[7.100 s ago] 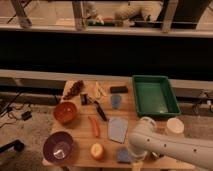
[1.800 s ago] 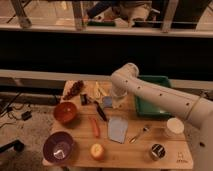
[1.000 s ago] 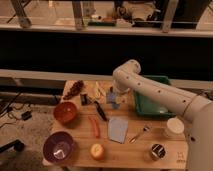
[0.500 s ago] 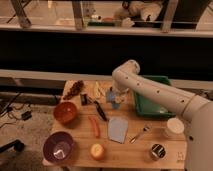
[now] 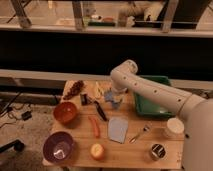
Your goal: Place sponge in plastic cup
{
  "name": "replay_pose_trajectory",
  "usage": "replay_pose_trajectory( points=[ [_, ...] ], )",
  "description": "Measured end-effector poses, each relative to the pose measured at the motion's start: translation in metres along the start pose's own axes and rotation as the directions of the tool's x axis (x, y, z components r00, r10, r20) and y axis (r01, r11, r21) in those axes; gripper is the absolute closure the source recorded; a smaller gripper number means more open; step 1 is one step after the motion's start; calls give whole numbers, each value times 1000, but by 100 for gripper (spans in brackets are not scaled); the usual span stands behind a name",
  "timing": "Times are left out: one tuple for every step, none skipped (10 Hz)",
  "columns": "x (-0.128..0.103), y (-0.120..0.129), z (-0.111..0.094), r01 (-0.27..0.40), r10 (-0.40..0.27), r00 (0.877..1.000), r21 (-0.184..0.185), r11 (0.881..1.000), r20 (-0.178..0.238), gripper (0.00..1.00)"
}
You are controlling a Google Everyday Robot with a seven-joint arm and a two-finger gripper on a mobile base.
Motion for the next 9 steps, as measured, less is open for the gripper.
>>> replay_pose_trajectory(
  points=[
    [1,-1,0,-2,2,1000,1,1000,-3,90],
    [3,-2,0,-5,5,1000,4,1000,-7,90],
    [5,-2,1,-10,10,1000,5,1000,-11,90],
    [8,-3,1,-15,16,1000,8,1000,-18,90],
    [10,-4,2,-19,20,1000,8,1000,-21,90],
    [14,-4,3,-26,26,999,7,1000,-27,88],
    [16,-3,3,-28,28,999,5,1000,-29,88],
    [16,-3,3,-28,28,999,5,1000,-29,88],
    [15,-3,3,-28,28,999,5,1000,-29,88]
  ],
)
